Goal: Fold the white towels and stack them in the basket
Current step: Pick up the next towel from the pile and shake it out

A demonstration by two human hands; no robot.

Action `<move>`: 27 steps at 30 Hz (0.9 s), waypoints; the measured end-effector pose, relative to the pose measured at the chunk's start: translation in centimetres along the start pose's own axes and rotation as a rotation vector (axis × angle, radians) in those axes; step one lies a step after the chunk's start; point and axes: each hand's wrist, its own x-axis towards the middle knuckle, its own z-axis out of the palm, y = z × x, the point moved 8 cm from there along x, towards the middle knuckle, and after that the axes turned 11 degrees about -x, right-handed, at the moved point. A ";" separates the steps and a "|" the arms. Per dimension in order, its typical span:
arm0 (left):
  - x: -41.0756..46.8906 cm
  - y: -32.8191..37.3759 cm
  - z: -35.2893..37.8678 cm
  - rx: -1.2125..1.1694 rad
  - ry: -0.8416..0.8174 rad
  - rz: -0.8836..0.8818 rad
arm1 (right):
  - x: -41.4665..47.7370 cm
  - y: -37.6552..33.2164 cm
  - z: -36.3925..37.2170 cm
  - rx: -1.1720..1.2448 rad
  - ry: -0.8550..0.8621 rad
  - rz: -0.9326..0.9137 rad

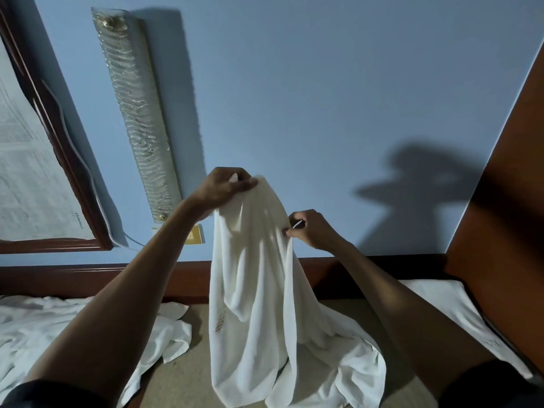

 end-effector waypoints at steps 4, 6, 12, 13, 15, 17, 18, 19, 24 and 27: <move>-0.7 0.0 -2.5 -0.075 0.089 0.027 | -0.1 2.1 3.7 0.033 -0.100 0.087; -1.0 -0.9 -4.1 -0.063 0.154 0.010 | -0.2 2.5 4.5 0.202 -0.141 0.143; -2.3 -5.2 -7.9 0.444 0.305 -0.236 | 1.4 0.0 -0.3 0.346 -0.017 0.127; -2.6 -5.7 -7.3 0.501 0.237 -0.291 | 1.7 -1.1 -1.3 0.343 -0.007 0.096; -2.8 -5.7 -4.7 0.472 0.060 -0.311 | 2.4 -3.6 -2.9 0.335 -0.045 0.015; -3.0 -4.4 -0.6 0.284 -0.175 -0.301 | 2.8 -5.9 -3.8 0.296 -0.112 -0.067; -3.1 -3.7 1.4 0.189 -0.284 -0.307 | 2.9 -6.6 -4.1 0.274 -0.143 -0.091; -3.1 -3.0 2.9 0.129 -0.355 -0.313 | 2.8 -7.2 -4.5 0.260 -0.160 -0.116; -1.7 -1.6 4.2 0.020 -0.344 -0.298 | 1.7 -5.8 -5.8 0.264 -0.167 -0.088; -0.5 -1.6 3.3 -0.026 -0.239 -0.257 | 0.8 -4.2 -5.7 0.267 -0.143 -0.007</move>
